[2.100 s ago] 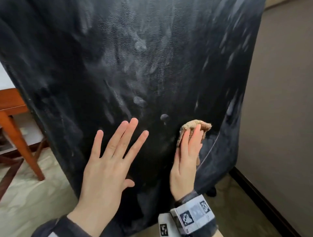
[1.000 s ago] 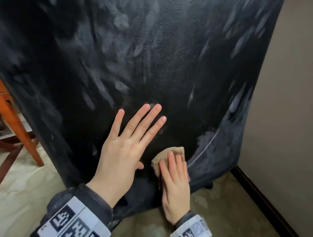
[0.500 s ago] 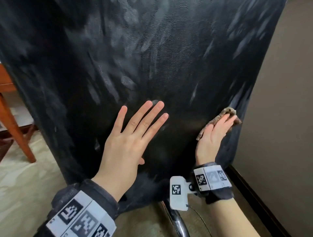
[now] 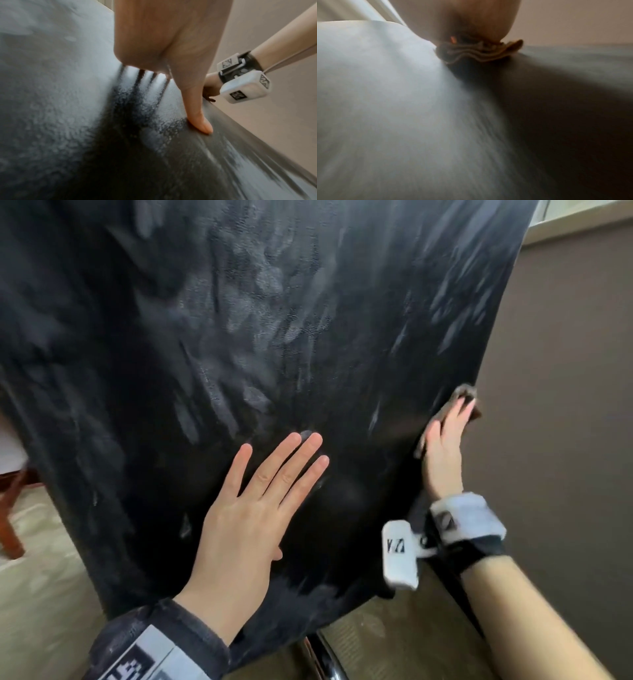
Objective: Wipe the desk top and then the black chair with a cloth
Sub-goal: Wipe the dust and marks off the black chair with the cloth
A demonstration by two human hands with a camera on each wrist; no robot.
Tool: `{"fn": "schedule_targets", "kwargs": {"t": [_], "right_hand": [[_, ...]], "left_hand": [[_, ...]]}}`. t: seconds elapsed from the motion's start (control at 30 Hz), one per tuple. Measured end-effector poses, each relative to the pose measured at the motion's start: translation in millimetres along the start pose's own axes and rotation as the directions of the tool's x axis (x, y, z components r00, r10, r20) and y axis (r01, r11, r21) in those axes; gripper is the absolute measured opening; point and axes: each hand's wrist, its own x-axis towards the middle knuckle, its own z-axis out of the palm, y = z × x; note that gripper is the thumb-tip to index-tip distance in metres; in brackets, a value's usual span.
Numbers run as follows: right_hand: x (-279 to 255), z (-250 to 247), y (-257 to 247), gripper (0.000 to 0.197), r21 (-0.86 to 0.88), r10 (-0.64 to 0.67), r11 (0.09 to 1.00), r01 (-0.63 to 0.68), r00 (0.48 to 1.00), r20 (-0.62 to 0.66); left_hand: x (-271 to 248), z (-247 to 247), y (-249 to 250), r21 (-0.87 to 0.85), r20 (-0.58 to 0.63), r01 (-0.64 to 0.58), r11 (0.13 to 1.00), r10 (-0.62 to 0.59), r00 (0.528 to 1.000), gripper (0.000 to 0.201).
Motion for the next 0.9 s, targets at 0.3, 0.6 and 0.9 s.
{"fn": "schedule_targets", "kwargs": {"t": [0.3, 0.6, 0.9], "right_hand": [[-46, 17, 8, 0.056, -0.022, 0.027, 0.999, -0.026, 0.999, 0.033], [-118, 13, 113, 0.051, -0.019, 0.347, 0.938, -0.346, 0.937, 0.041], [36, 0, 28, 0.053, 0.028, 0.053, 0.998, -0.053, 0.999, 0.006]], "left_hand": [[4, -2, 2, -0.05, -0.003, -0.017, 0.999, 0.017, 1.0, 0.138], [4, -3, 11, -0.047, -0.004, -0.011, 0.999, 0.011, 1.0, 0.135], [7, -3, 13, -0.024, 0.004, -0.011, 1.0, 0.011, 1.0, 0.131]]}}
